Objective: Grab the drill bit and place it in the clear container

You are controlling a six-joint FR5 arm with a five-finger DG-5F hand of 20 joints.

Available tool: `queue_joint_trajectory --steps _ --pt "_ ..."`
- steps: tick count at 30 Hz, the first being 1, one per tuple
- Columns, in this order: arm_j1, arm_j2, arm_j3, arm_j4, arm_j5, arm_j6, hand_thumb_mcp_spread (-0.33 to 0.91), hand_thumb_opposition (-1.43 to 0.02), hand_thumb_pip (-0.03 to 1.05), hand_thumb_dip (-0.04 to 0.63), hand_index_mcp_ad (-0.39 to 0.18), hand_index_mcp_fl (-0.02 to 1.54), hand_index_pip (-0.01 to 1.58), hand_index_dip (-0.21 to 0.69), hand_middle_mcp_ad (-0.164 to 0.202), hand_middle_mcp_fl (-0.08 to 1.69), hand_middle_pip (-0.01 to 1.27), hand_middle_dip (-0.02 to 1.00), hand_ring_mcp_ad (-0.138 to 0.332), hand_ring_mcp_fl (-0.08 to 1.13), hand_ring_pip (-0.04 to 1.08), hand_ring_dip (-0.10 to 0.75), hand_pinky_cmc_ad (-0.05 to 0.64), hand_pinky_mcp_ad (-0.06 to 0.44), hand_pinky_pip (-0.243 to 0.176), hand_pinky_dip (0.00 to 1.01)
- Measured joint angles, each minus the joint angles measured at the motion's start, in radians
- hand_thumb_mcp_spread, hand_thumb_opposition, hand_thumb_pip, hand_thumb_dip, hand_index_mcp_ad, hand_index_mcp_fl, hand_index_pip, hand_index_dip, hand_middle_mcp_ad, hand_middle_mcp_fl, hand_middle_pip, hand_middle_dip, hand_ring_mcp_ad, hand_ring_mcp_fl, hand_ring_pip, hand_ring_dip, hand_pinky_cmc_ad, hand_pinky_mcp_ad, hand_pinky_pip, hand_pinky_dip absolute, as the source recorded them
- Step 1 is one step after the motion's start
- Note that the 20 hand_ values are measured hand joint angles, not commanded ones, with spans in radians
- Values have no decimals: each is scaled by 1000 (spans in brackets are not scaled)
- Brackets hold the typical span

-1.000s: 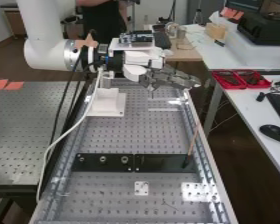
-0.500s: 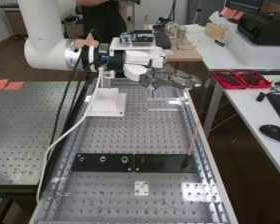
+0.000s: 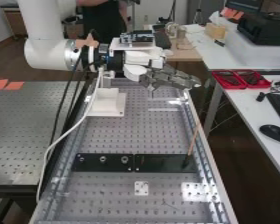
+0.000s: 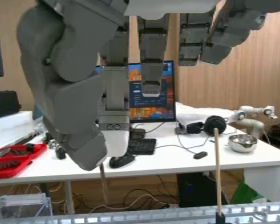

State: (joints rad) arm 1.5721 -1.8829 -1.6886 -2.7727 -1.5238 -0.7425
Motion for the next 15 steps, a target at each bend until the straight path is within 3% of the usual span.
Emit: queue_joint_trajectory --steps 15 --pt "1 -1 6 -5 1 1 520 -955 494 269 -106 888 1070 271 66 386 126 175 168 45 105 65 248 152 -58 192"
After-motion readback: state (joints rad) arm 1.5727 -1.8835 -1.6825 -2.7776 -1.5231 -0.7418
